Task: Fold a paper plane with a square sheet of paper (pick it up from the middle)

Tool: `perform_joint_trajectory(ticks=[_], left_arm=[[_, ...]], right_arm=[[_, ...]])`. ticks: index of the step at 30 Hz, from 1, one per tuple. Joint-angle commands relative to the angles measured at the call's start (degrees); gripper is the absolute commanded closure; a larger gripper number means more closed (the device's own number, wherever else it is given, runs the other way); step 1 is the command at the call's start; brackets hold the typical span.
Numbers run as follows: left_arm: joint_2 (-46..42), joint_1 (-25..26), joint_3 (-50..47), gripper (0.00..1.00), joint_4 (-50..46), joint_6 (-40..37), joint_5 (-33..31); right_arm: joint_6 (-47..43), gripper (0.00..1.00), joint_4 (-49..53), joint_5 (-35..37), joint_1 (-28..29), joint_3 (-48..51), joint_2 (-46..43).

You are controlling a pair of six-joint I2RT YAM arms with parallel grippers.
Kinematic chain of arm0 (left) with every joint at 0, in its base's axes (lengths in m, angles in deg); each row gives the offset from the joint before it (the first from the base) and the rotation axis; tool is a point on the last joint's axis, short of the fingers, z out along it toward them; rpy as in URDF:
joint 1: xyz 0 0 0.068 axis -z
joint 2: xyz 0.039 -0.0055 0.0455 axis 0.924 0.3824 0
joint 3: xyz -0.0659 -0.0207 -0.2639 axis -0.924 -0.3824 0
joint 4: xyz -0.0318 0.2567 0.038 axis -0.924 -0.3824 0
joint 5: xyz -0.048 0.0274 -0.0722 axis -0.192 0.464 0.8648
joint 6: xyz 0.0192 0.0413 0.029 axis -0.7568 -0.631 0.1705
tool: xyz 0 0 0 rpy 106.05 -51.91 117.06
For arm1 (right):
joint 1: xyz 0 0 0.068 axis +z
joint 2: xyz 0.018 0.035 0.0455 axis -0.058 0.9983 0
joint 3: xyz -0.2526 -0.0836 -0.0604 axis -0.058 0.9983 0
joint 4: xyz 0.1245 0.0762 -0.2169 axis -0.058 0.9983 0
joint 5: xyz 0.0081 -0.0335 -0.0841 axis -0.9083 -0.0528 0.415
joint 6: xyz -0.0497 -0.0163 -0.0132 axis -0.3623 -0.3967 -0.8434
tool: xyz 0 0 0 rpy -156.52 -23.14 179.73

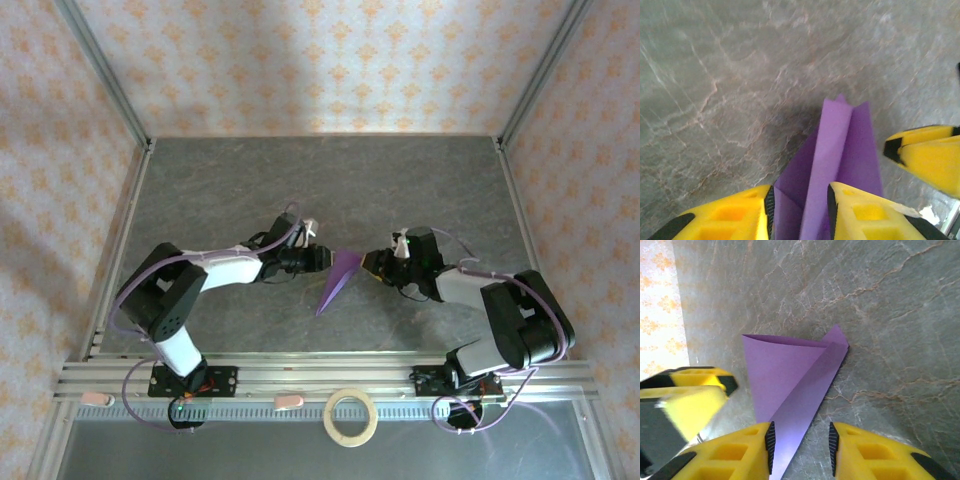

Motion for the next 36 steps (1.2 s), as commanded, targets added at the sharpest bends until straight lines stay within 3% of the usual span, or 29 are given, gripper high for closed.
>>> perform_joint_trajectory(ticks=[1,13,17,21,29,36], left_arm=[[1.86,0.23,1.00,0.63,0.52,-0.62,4.42],[7.08,0.23,4.00,0.66,-2.13,-7.71,13.14],[6.60,0.40,4.36,0.86,-2.23,-9.17,14.38],[0.80,0.54,2.29,0.99,-1.59,-8.50,6.68],[-8.85,2.93,1.81,1.00,-9.47,-5.57,-19.24],[-7.69,5.29,3.73,1.00,-14.15,-5.62,-24.75]], right_arm=[[0.86,0.64,-1.98,0.12,0.40,0.64,-0.56],[0.83,0.63,-0.96,0.56,0.66,0.64,-0.41],[0.82,0.62,0.06,0.95,0.63,0.51,-1.62],[2.77,0.57,1.20,1.44,0.75,0.72,-4.93],[7.61,0.50,1.23,1.71,4.04,-2.15,-6.47],[8.95,0.49,-0.55,1.69,10.06,-8.86,2.27]])
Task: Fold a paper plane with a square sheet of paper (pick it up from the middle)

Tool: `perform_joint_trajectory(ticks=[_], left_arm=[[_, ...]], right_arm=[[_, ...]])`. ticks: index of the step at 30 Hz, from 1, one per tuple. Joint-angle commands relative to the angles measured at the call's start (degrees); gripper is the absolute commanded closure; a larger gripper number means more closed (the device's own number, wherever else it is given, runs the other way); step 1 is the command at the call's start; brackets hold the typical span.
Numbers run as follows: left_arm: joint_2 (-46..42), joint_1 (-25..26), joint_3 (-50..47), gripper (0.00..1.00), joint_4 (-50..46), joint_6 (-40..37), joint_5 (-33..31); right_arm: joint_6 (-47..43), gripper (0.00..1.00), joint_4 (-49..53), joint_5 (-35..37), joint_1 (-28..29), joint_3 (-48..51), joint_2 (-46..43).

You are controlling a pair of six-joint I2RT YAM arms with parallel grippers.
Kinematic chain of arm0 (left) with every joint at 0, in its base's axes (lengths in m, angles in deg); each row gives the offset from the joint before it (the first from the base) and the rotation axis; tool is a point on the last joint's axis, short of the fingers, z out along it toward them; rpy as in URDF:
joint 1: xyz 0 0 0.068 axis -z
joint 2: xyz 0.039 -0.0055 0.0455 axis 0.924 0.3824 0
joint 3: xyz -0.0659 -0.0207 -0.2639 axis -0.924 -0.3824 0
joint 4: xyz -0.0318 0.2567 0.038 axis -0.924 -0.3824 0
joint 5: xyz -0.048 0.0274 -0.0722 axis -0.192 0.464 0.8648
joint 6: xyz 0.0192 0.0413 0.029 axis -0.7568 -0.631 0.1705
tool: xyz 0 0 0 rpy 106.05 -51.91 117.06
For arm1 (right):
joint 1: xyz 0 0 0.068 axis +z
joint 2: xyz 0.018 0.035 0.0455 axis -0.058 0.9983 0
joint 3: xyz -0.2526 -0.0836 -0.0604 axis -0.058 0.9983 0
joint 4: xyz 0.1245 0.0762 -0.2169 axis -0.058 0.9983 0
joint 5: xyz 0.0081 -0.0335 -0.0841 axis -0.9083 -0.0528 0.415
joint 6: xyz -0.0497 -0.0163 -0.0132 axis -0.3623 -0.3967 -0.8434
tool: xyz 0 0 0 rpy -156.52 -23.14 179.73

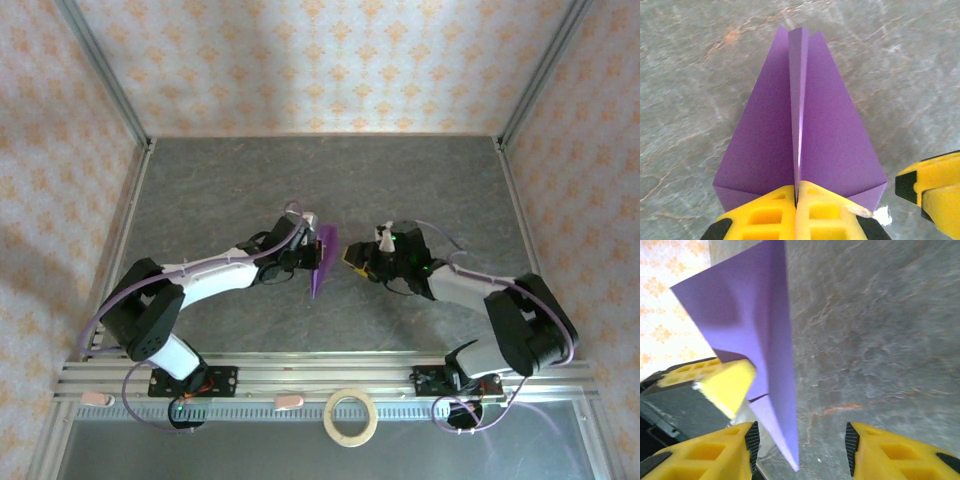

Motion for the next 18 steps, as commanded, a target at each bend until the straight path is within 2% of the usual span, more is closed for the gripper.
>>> perform_joint_trajectory(ticks=[1,5,9,12,15,18], left_arm=[[0.85,1.01,1.61,1.00,-4.77,0.85,-6.28],[1.02,1.81,1.19,1.00,-4.74,1.55,-6.71],[2.17,1.91,1.25,1.00,-5.95,1.43,-6.46],[2.61,2.00,0.99,0.98,-6.88,1.41,-6.88],[2.44,2.02,0.43,0.89,-6.47,1.87,-5.61],[1.89,2.02,-0.25,0.78,-5.80,2.91,-3.88]], right_arm=[[1.35,0.49,-1.37,0.95,2.12,-3.57,3.85],[-0.46,0.55,2.79,1.51,4.09,-8.34,10.16],[-0.59,0.67,0.83,-0.02,5.43,-10.15,14.30],[-1.05,0.79,1.86,0.79,5.47,-10.64,16.12],[-0.86,0.89,1.27,0.44,5.48,-10.13,17.33],[-0.41,0.92,-0.07,0.26,5.47,-9.19,17.52]])
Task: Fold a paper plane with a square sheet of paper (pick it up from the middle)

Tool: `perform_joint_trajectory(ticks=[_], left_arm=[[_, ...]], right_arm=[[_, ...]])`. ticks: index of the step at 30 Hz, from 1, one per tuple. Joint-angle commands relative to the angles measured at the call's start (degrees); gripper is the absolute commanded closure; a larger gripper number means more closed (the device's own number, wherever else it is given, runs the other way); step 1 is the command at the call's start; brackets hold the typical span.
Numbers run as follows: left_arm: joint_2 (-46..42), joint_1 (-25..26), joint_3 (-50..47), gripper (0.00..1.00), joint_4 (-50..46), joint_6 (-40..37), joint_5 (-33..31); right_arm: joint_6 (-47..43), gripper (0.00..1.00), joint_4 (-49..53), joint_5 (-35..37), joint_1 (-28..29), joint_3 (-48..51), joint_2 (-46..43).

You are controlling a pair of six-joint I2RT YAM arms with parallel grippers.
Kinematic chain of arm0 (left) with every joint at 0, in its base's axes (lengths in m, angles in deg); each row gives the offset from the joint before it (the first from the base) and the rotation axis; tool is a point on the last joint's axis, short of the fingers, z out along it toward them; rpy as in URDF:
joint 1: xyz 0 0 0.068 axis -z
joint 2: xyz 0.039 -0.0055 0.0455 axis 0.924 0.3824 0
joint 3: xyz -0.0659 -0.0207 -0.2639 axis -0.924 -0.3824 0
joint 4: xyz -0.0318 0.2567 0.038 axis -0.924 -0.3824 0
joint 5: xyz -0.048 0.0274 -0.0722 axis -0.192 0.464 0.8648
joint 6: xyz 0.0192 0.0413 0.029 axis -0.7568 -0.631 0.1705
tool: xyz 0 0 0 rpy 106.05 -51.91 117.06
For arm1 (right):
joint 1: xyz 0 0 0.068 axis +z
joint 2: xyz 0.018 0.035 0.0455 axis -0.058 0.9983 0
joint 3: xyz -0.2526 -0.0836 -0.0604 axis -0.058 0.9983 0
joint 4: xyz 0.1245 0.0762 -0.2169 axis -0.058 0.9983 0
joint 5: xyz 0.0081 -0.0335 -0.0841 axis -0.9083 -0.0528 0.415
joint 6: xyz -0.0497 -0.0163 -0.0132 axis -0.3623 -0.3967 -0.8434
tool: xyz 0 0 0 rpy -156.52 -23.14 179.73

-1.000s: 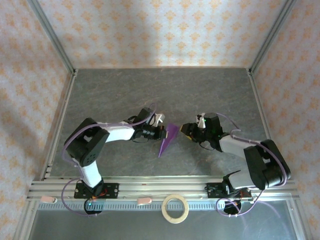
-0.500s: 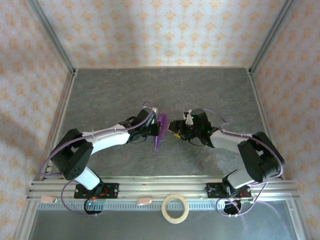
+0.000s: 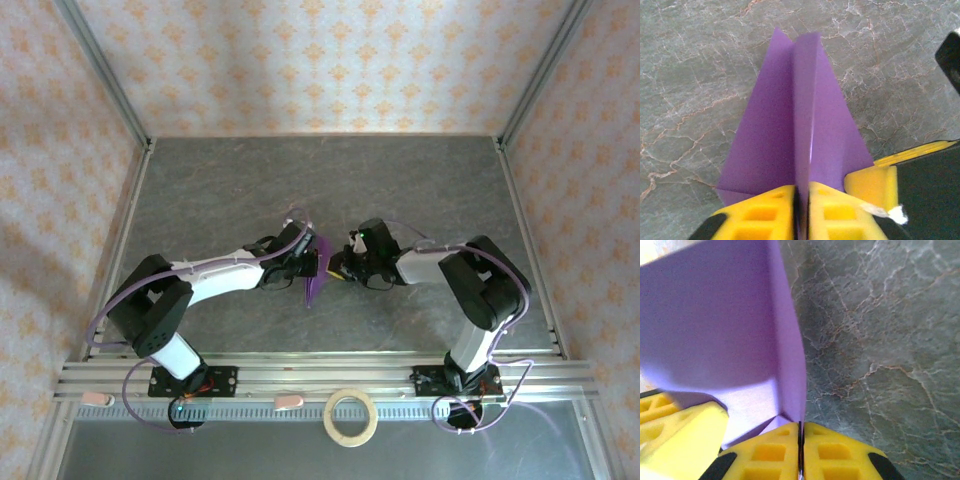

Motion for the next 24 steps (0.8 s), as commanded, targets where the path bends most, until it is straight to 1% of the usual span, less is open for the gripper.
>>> perform_joint_trajectory(ticks=[1,5,9,13,18,24], left_arm=[[-0.62,0.64,-0.60,0.72,-0.64,1.08,1.04],[-2.54,0.62,-1.96,0.61,-0.31,3.60,1.84],[-4.75,0.68,-3.11,0.55,-0.80,4.57,2.20],[-6.77,0.73,-4.42,0.50,-1.25,5.43,1.00],[-7.50,0.72,-5.29,0.46,-1.29,6.01,-0.27],[-3.13,0.72,-5.03,0.45,0.41,6.36,3.14]], right_arm=[[-0.10,0.92,-1.04,0.12,0.10,0.37,0.05],[0.03,0.92,-1.24,0.30,0.06,0.55,0.08],[-0.01,0.92,-1.23,0.37,0.10,0.47,0.11],[-0.04,0.92,-1.13,0.57,0.06,0.34,0.24],[-0.15,0.92,-1.08,0.59,0.06,0.30,0.41],[-0.23,0.92,-0.89,0.64,0.06,0.12,0.50]])
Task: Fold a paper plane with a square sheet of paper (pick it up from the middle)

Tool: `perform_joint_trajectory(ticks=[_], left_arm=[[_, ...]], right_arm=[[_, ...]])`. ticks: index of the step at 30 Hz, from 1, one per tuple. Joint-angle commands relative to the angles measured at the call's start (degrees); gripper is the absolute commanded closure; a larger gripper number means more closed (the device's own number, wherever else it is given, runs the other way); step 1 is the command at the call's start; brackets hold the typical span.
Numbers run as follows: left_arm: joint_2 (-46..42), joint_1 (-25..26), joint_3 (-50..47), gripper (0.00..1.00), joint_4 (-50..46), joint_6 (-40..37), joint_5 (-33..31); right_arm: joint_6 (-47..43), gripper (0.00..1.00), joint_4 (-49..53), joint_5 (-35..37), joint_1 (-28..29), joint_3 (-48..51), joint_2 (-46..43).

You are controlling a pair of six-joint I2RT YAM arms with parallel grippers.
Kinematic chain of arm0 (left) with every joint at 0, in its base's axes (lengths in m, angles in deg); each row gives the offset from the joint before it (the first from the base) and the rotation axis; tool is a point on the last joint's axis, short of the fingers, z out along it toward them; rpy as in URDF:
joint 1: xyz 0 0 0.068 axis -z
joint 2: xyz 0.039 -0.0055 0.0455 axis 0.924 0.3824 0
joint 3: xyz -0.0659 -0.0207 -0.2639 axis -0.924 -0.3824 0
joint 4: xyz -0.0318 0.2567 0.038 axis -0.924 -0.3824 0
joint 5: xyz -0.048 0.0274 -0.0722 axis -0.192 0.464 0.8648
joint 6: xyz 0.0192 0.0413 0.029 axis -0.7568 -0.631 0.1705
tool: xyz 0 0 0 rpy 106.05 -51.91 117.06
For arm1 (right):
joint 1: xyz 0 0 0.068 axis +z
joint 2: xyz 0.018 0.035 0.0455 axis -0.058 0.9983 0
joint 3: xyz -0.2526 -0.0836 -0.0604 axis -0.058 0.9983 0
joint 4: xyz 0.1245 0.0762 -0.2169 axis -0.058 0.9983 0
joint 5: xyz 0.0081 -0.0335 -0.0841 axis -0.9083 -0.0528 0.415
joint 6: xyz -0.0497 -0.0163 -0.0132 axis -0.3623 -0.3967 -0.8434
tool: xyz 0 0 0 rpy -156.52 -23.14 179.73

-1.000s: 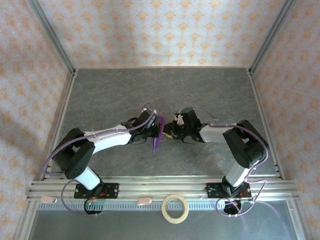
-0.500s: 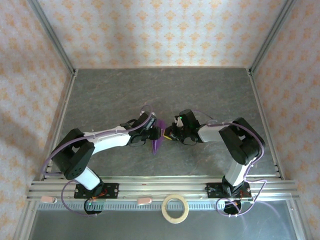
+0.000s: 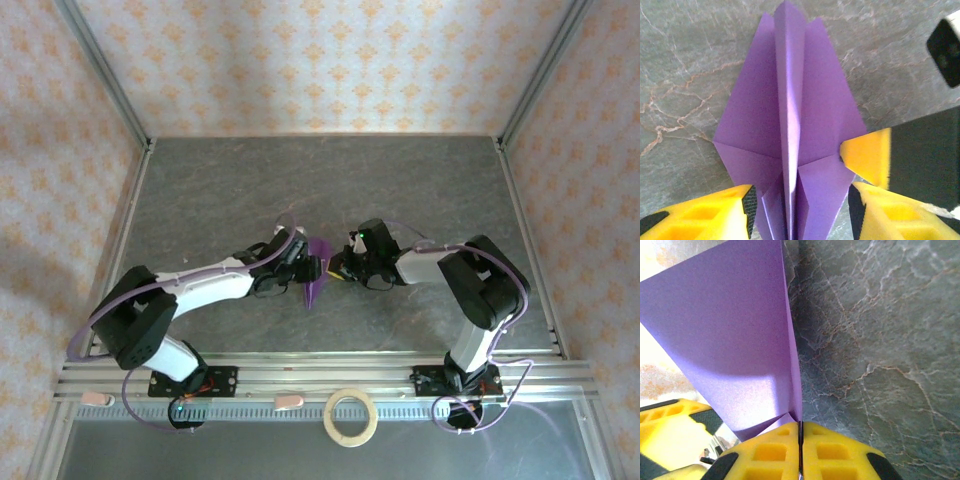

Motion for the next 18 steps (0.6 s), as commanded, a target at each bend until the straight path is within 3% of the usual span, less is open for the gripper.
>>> perform_joint_trajectory(ticks=[1,7,15,18], left_arm=[[2.06,0.38,-0.20,0.45,0.61,0.81,1.35],[3.42,0.37,0.12,0.46,1.13,0.30,2.17],[4.56,0.38,0.33,0.68,2.26,-0.51,4.59],[4.96,0.38,0.51,0.68,2.00,-0.68,4.48]], right_arm=[[-0.25,0.92,-0.86,0.57,0.06,0.10,0.43],[-0.35,0.92,-0.69,0.60,0.07,-0.01,0.41],[-0.37,0.92,-0.49,0.62,0.06,-0.10,0.53],[-0.43,0.92,-0.44,0.55,0.06,-0.34,0.56]])
